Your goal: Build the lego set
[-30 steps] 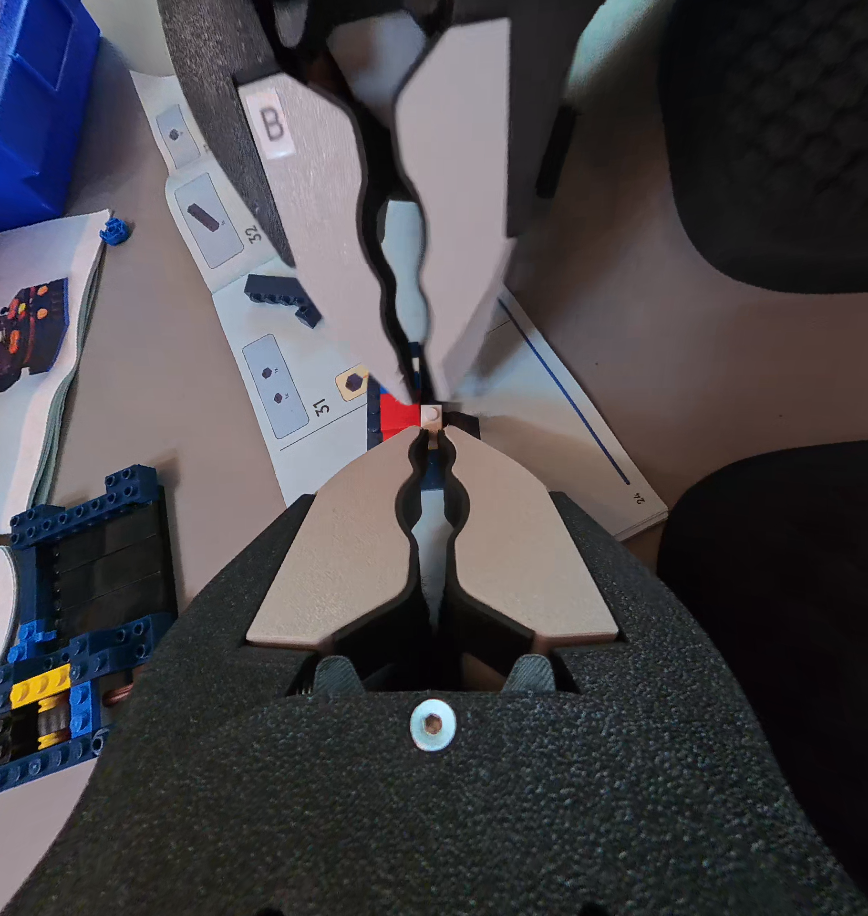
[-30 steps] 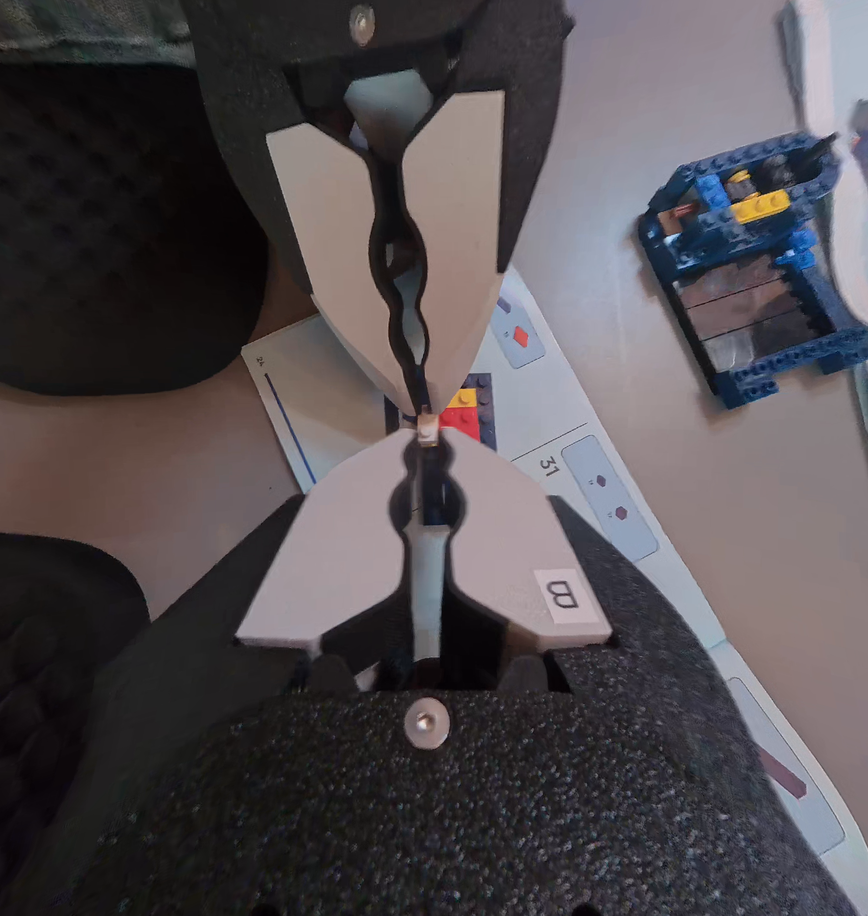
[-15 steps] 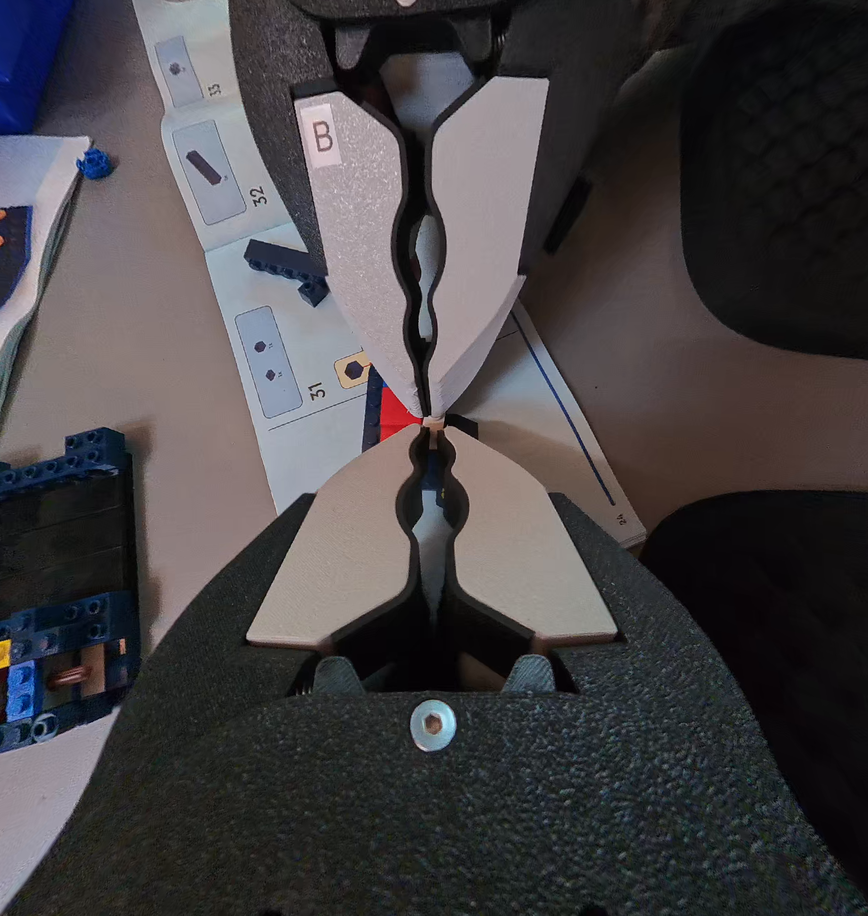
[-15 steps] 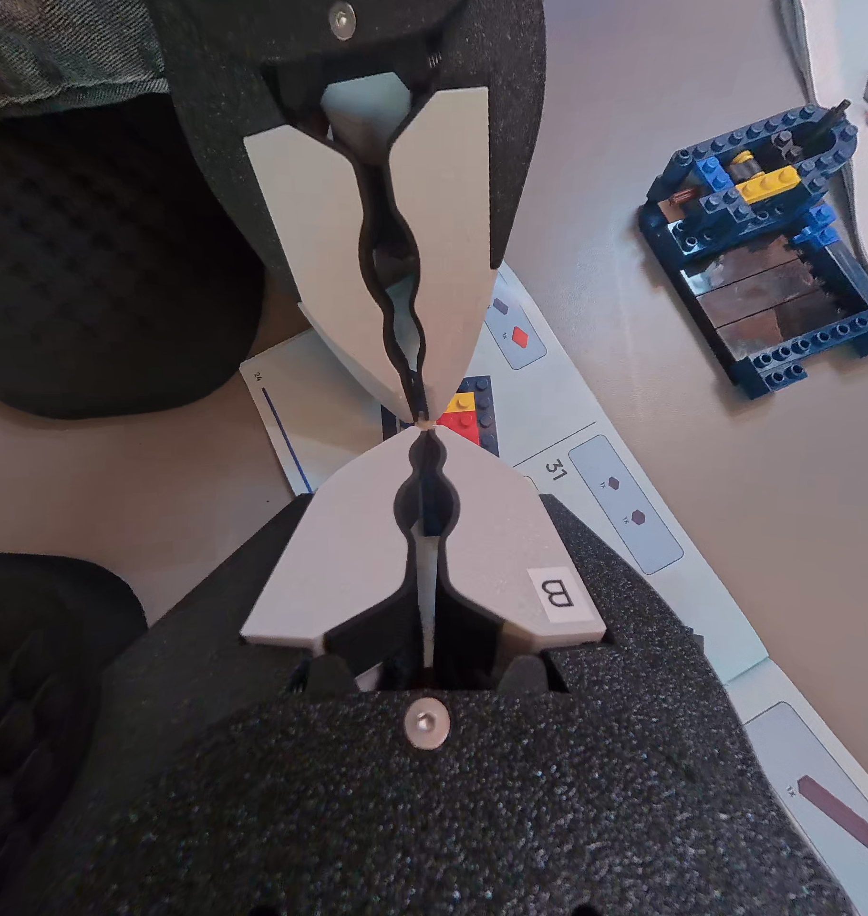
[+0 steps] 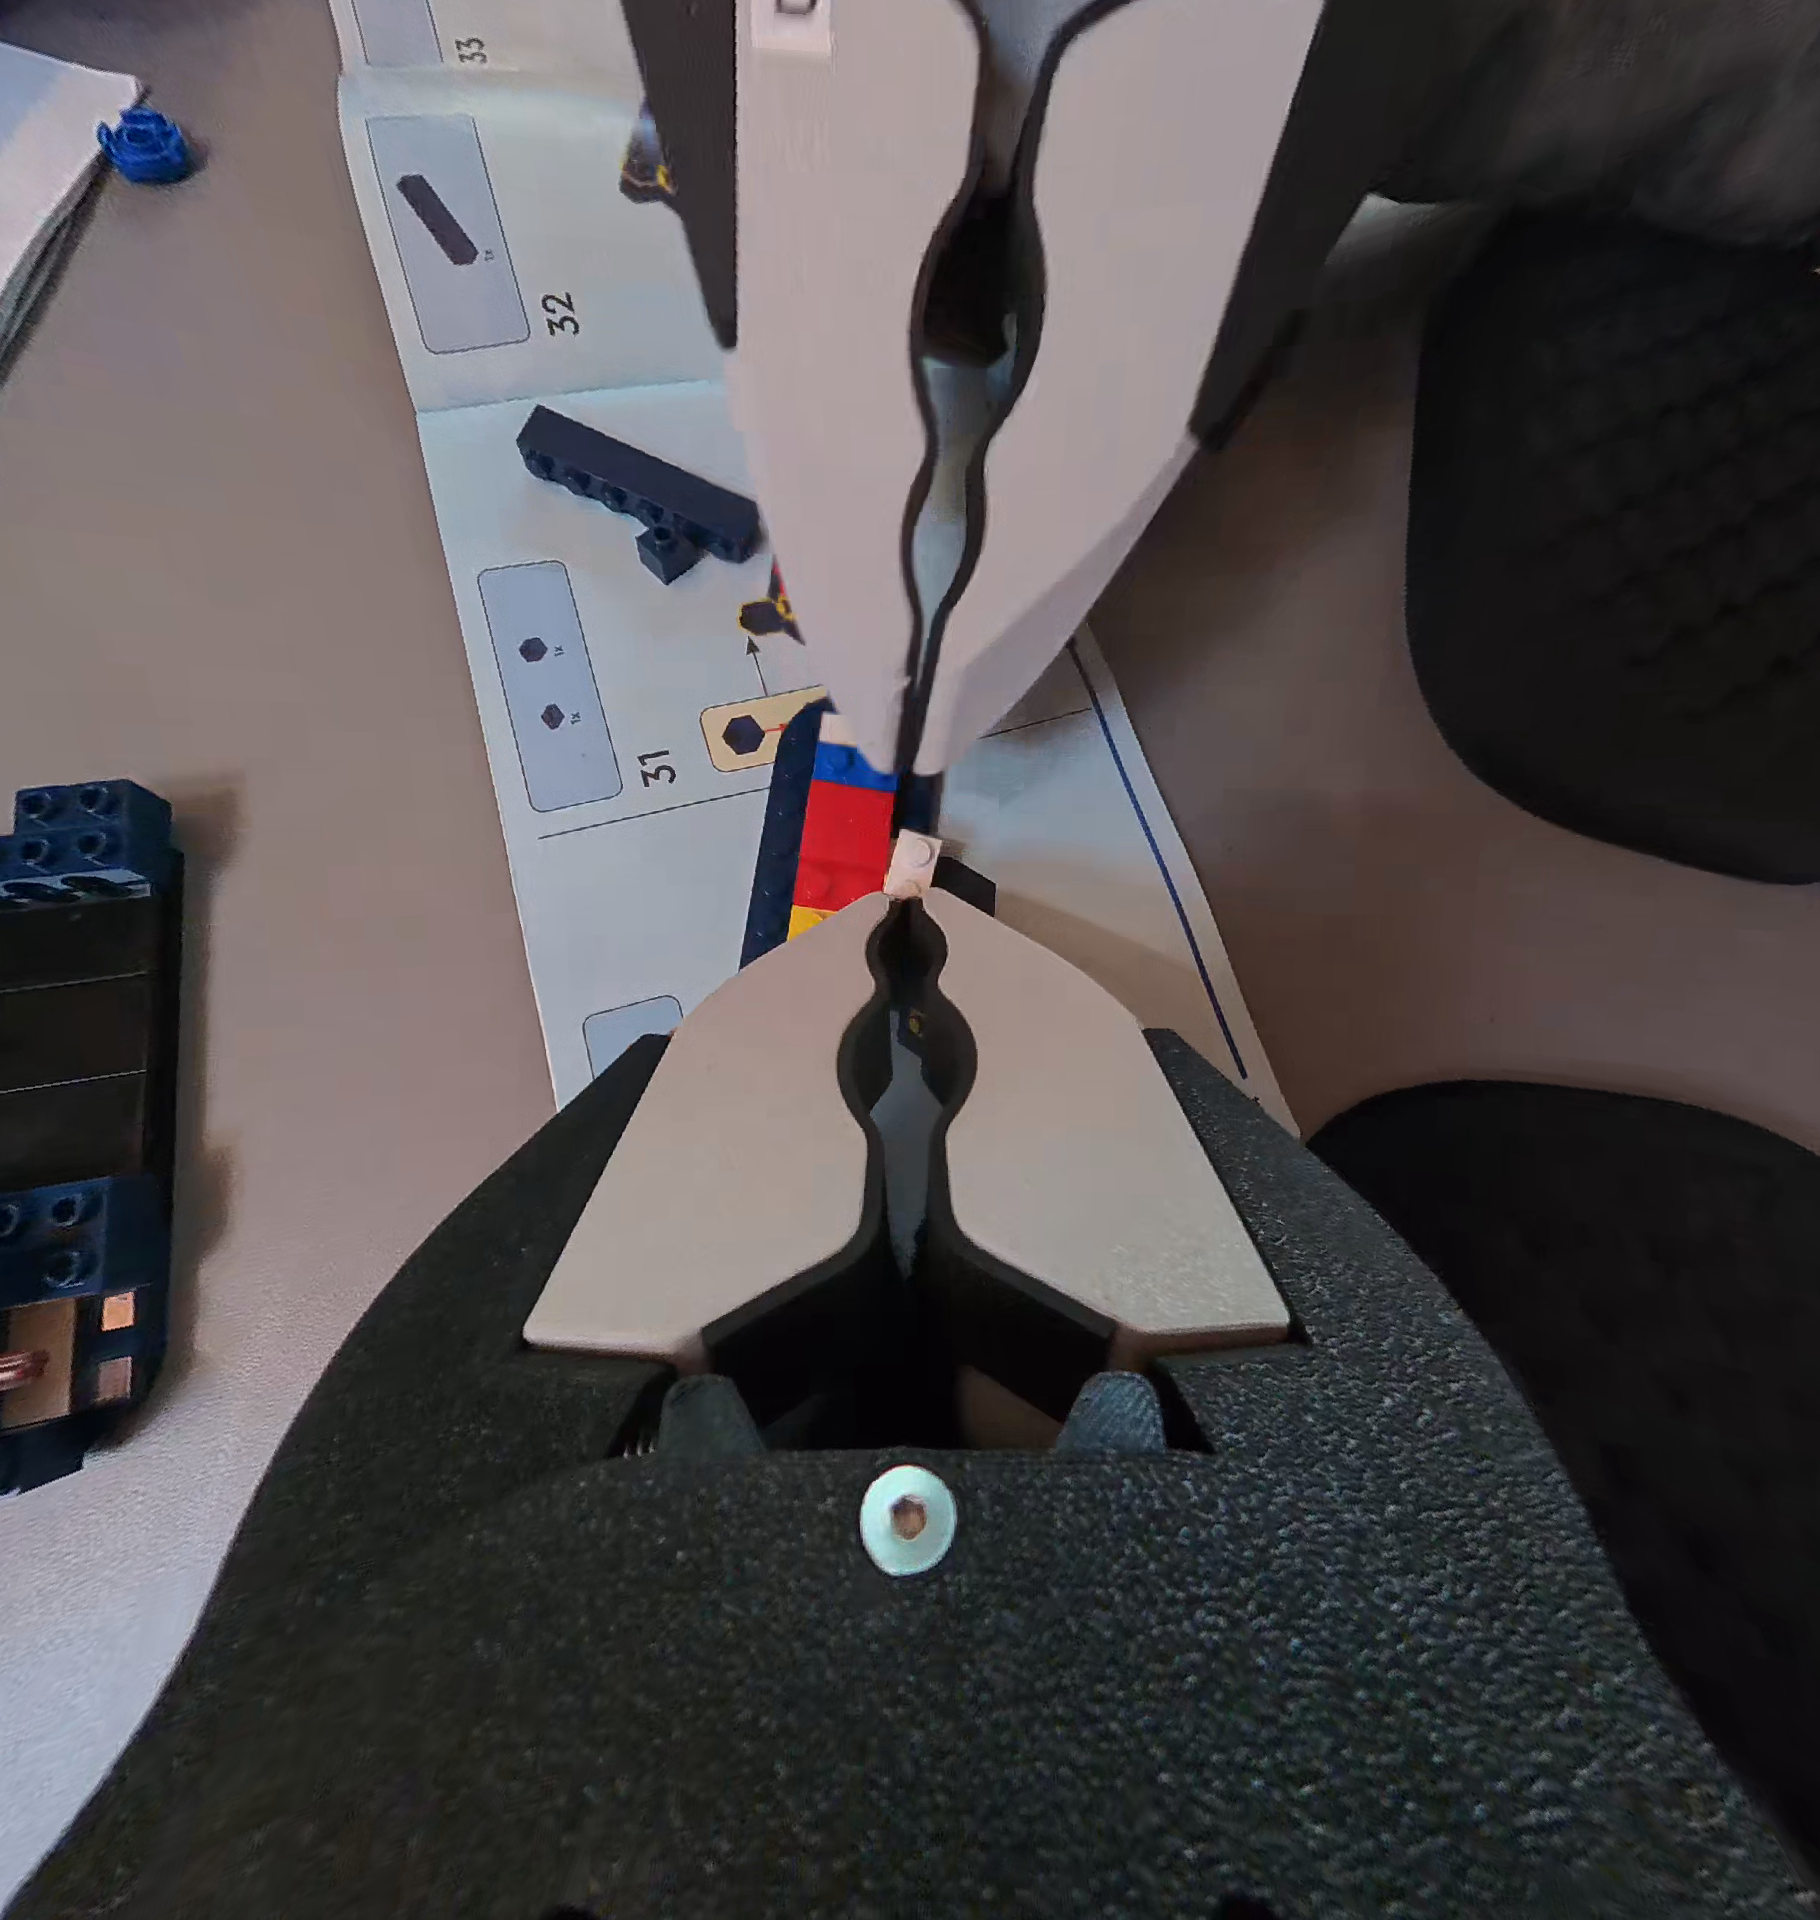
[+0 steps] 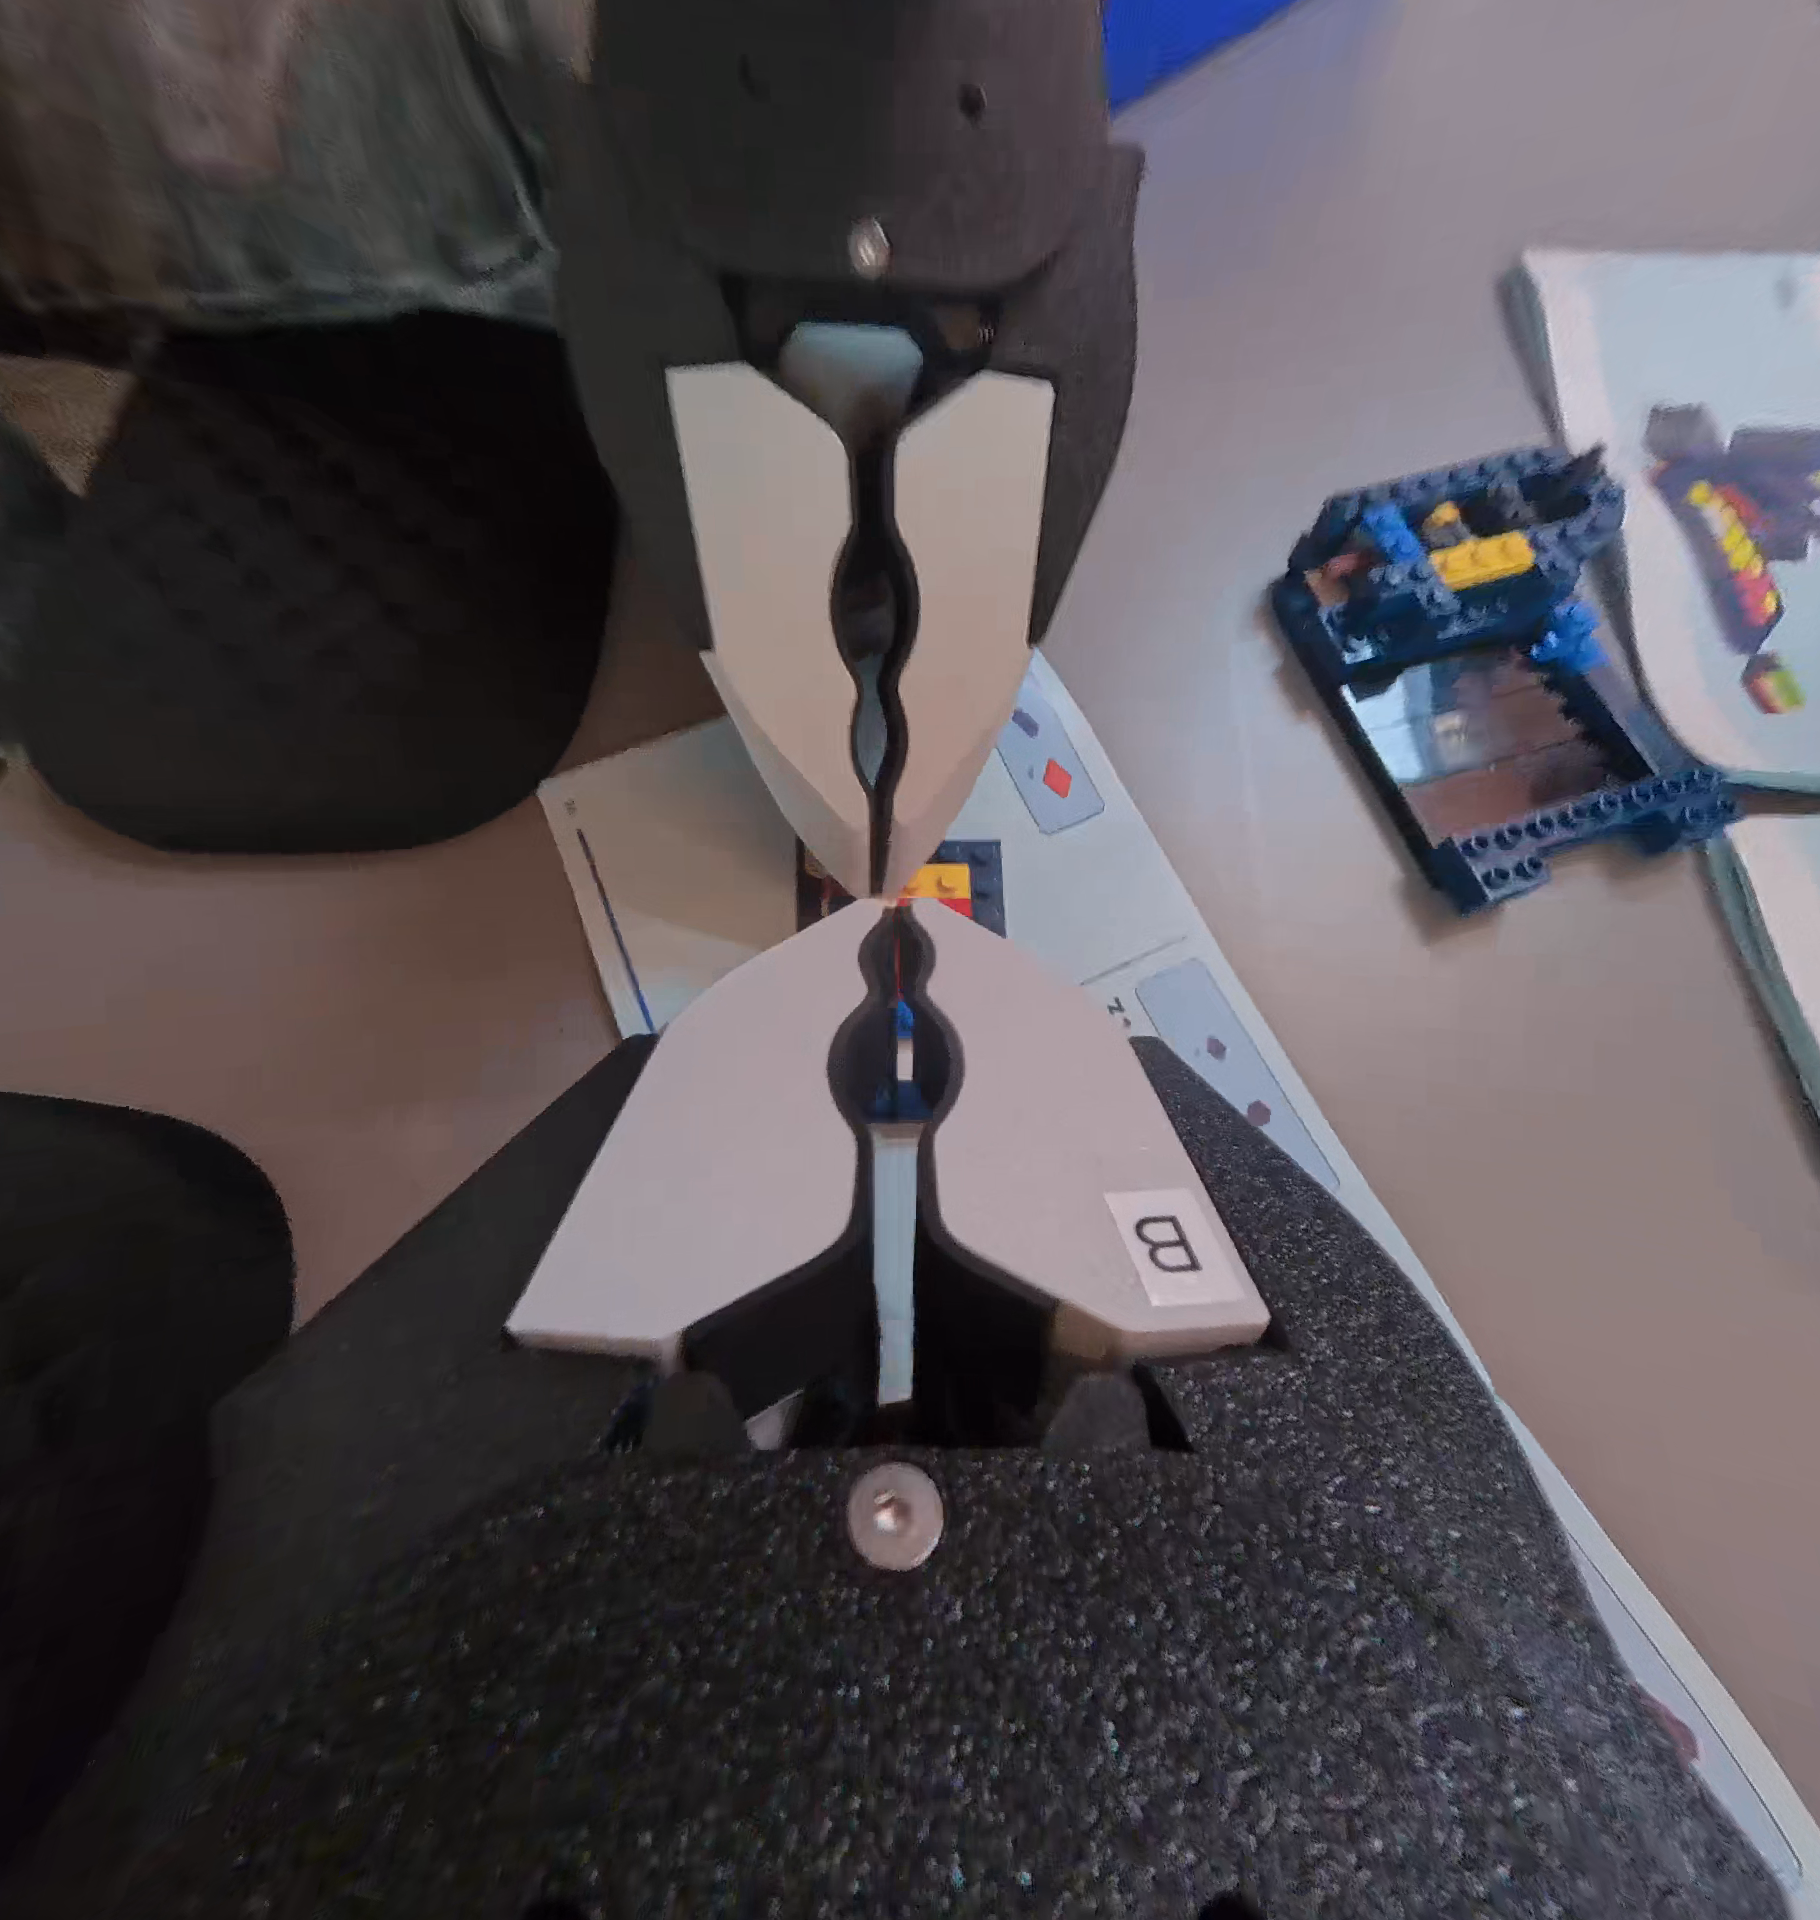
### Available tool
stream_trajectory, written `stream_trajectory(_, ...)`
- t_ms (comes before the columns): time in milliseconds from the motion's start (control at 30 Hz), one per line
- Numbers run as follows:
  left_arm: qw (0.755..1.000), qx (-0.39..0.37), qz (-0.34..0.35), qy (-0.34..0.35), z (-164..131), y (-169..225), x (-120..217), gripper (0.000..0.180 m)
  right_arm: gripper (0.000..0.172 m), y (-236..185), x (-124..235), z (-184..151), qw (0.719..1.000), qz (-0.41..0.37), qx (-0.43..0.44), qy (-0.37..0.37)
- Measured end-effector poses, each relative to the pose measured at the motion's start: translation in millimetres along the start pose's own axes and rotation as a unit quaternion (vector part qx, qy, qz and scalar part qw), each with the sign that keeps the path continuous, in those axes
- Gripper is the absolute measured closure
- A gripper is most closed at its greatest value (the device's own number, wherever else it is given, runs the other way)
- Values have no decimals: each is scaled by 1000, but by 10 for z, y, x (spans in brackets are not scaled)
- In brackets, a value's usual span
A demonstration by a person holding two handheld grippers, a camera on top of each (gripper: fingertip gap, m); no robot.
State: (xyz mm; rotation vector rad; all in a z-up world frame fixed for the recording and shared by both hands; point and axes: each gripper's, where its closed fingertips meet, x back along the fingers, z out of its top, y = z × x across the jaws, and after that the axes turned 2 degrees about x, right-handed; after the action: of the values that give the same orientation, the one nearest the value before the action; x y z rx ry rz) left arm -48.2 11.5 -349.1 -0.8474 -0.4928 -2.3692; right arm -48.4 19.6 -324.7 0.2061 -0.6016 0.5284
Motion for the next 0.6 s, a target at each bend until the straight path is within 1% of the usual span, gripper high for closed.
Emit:
stream_trajectory(33,1000,-1,2,-1,0,1,-1,180,172,-34,1,14,1000,5,5,5)
stream_trajectory(100,1000,4,1,-1,0,1,-1,180,170,-69,-59,-66,999,3,23,-23)
stream_trajectory(133,1000,8,-1,0,-1,1,-1,180,163,-75,-90,-95,999,0,32,-31)
stream_trajectory(200,1000,10,-2,2,-1,2,-2,180,155,-105,-125,-105,998,1,48,-29)
stream_trajectory(233,1000,9,-2,1,-1,2,-1,180,155,-100,-131,-111,998,-6,60,-27)
stream_trajectory(367,1000,4,2,0,-1,3,-2,180,164,-59,-153,-160,996,-25,82,-36)
stream_trajectory(600,1000,2,3,2,1,4,-1,180,165,-64,-151,-162,998,-6,58,-23)
